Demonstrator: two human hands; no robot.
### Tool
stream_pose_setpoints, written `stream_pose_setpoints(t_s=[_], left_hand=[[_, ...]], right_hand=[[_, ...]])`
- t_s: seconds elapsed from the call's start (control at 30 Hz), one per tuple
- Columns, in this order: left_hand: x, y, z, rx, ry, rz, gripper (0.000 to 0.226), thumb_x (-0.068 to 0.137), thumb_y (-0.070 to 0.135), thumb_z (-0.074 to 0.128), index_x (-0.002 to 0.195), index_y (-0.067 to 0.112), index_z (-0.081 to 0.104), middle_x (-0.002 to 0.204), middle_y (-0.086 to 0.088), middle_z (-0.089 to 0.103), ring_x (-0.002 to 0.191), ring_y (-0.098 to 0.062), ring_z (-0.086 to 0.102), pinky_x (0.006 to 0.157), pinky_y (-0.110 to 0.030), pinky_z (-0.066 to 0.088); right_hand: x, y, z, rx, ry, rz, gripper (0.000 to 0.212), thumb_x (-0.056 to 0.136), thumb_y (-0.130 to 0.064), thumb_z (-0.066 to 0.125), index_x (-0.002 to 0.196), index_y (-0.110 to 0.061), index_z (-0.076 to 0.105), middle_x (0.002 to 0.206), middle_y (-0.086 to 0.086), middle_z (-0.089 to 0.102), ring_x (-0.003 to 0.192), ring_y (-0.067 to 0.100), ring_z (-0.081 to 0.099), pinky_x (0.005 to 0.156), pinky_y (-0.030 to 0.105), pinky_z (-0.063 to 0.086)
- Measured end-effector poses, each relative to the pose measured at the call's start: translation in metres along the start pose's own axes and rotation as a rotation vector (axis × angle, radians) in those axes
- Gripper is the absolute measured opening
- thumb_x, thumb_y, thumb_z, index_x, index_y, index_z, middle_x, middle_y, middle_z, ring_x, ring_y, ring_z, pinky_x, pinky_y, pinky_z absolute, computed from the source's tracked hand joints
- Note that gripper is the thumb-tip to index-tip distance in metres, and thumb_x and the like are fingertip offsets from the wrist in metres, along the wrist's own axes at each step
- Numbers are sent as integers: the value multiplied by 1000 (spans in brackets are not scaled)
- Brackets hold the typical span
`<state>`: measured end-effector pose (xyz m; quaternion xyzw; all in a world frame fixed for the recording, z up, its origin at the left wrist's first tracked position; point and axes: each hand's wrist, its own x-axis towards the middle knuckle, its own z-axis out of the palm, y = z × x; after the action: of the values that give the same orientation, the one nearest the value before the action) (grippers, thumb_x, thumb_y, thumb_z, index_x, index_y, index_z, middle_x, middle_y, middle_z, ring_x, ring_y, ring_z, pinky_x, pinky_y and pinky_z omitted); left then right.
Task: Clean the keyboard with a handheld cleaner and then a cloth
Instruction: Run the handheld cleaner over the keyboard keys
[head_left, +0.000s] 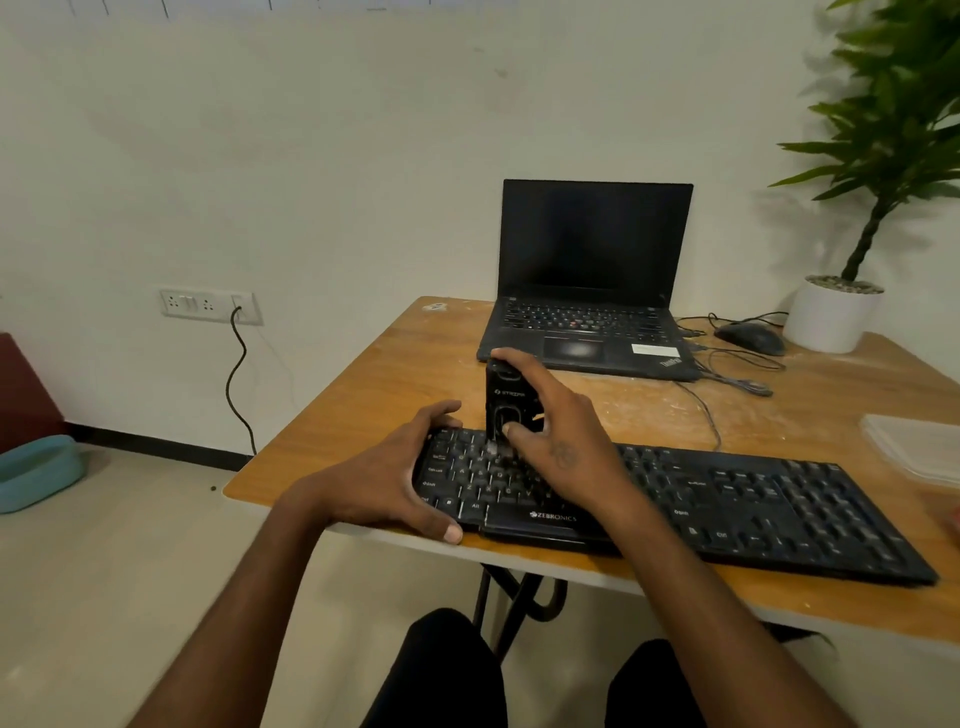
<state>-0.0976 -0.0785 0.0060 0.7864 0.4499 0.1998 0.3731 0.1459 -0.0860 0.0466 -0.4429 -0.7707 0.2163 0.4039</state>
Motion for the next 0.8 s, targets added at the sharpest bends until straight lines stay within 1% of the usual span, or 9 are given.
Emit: stream_pose_setpoints(t_s=[0.13,0.2,0.27,0.3,0.4,0.47,0.57,0.67,0.8], left_hand=[[-1,1,-1,-24,4,-2,139,59,43,101,158,54,5,158,22,27,137,14,37,104,-6,42],[-2,4,-1,-29,9,2,137,61,41,101,158,54,6,158,19,29,138,8,41,107,-11,45],[-3,5,-1,-27,15,19,133,63,36,102,158,49,10,155,15,36,135,2,48,108,-21,50],[-3,5,0,-22,23,29,129,66,31,102,158,45,13,152,14,40,134,2,50,107,-22,51],[-4,8,2,9,43,40,115,70,22,100,155,31,24,142,11,52,131,-1,55,102,-21,52],[-4,9,2,21,41,42,108,71,19,100,153,25,30,138,8,56,129,-4,57,99,-20,52],[-5,14,2,-13,35,33,115,71,19,98,156,29,21,143,12,50,129,5,54,100,-15,50],[-6,16,1,-48,22,9,121,71,15,98,157,34,15,147,10,46,127,6,55,100,-18,52],[-8,18,0,-66,2,-10,130,70,13,96,159,41,5,151,12,40,127,12,53,99,-13,50]], right_hand=[[2,1,1,9,-6,3,73,91,-9,64,145,-50,34,121,2,61,90,10,65,72,30,61],[-10,-7,2,55,-35,-16,72,92,-10,63,144,-52,35,123,0,61,94,10,65,72,33,63],[-28,-19,5,93,-80,-55,72,93,-9,63,142,-54,35,123,-3,61,97,8,65,71,31,63],[-36,-26,6,105,-104,-79,72,93,-9,63,141,-54,36,122,-4,62,98,8,65,72,30,62],[-50,-39,12,109,-163,-131,73,91,-9,63,141,-55,36,113,-7,65,96,12,65,77,36,60],[-47,-41,13,90,-177,-145,74,90,-9,63,142,-55,36,110,-7,65,93,10,65,77,34,58],[-27,-34,15,86,-179,-125,75,90,-8,64,144,-51,35,112,-5,65,92,7,65,76,31,60],[2,-21,17,27,-130,-111,75,89,-6,65,145,-48,36,117,0,65,92,10,65,75,31,61],[28,-7,18,-6,-74,-92,73,86,-9,67,144,-43,38,118,3,65,97,12,62,79,30,58]])
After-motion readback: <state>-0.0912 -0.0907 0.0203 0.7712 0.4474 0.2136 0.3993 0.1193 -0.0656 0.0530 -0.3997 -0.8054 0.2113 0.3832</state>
